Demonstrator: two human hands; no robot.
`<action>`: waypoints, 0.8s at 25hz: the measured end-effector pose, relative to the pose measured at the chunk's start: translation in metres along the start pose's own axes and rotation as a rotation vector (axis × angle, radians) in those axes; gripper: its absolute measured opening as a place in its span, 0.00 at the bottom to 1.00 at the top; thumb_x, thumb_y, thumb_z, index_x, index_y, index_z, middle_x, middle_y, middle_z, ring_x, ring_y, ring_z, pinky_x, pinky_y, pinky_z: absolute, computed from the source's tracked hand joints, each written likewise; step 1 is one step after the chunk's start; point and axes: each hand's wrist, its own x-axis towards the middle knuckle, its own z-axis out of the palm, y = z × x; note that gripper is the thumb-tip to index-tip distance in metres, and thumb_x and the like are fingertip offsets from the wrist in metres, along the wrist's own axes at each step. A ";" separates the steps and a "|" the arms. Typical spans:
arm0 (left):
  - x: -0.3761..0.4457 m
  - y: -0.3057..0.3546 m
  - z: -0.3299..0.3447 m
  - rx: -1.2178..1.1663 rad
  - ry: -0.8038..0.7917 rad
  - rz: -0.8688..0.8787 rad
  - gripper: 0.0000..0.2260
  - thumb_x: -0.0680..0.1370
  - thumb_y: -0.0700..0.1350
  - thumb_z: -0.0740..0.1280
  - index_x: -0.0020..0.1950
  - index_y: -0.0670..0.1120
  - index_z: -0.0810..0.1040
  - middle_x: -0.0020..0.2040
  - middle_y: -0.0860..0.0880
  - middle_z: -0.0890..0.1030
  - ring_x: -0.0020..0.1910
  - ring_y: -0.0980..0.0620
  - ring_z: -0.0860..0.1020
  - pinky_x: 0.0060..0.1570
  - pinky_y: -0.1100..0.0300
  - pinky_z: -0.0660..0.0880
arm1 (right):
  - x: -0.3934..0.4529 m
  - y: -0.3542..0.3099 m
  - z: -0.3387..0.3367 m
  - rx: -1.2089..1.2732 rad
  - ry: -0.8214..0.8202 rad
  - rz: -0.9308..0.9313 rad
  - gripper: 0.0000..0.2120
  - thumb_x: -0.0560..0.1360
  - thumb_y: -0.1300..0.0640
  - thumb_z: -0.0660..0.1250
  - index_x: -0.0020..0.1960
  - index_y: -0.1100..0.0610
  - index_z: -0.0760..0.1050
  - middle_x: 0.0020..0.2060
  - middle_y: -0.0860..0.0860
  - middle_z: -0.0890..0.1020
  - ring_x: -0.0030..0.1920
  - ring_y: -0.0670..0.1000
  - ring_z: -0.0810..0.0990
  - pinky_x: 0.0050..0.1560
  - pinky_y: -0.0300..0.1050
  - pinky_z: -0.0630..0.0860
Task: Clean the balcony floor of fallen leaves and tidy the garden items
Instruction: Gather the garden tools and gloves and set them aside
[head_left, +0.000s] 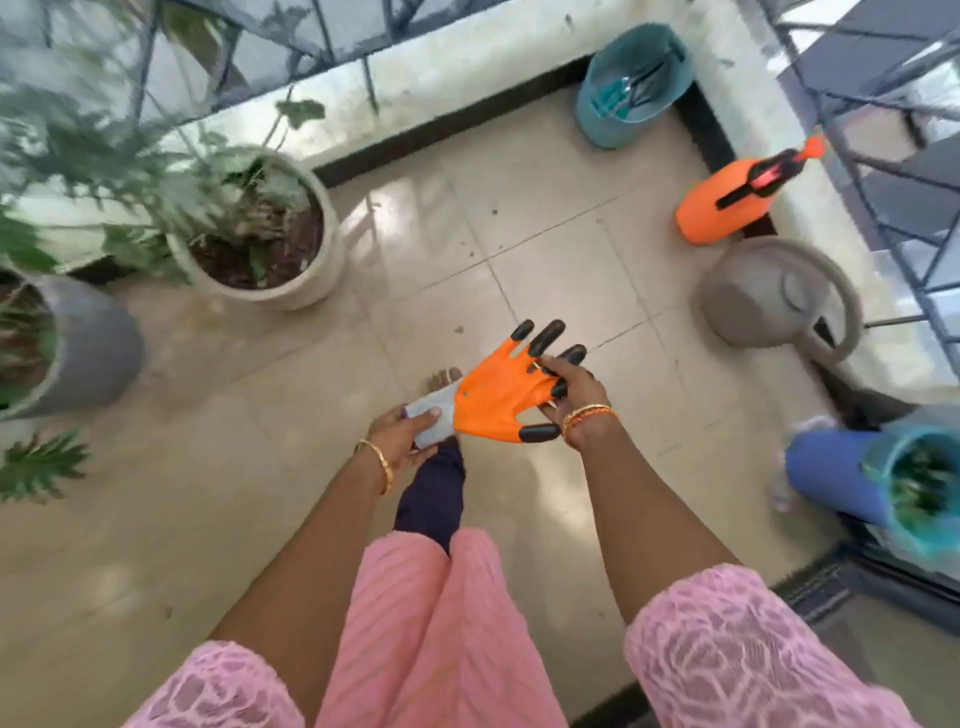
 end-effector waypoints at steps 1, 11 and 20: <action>0.012 0.016 0.017 0.028 0.009 0.008 0.03 0.77 0.40 0.68 0.47 0.47 0.75 0.43 0.47 0.79 0.38 0.52 0.77 0.29 0.66 0.77 | 0.016 -0.020 -0.003 0.010 0.023 -0.017 0.19 0.70 0.60 0.72 0.60 0.60 0.75 0.51 0.57 0.83 0.51 0.55 0.82 0.48 0.51 0.79; 0.089 0.240 0.185 0.207 0.018 0.114 0.05 0.80 0.35 0.61 0.55 0.41 0.71 0.51 0.41 0.75 0.44 0.46 0.75 0.26 0.66 0.76 | 0.120 -0.274 0.029 -0.033 0.092 -0.142 0.04 0.74 0.65 0.66 0.47 0.59 0.77 0.38 0.57 0.78 0.39 0.54 0.79 0.45 0.49 0.77; 0.190 0.388 0.359 0.283 0.081 0.263 0.08 0.75 0.40 0.70 0.37 0.44 0.73 0.24 0.50 0.76 0.29 0.50 0.72 0.38 0.59 0.73 | 0.222 -0.501 0.054 -0.689 0.494 -0.603 0.06 0.66 0.61 0.69 0.42 0.54 0.79 0.39 0.54 0.82 0.42 0.56 0.81 0.44 0.45 0.77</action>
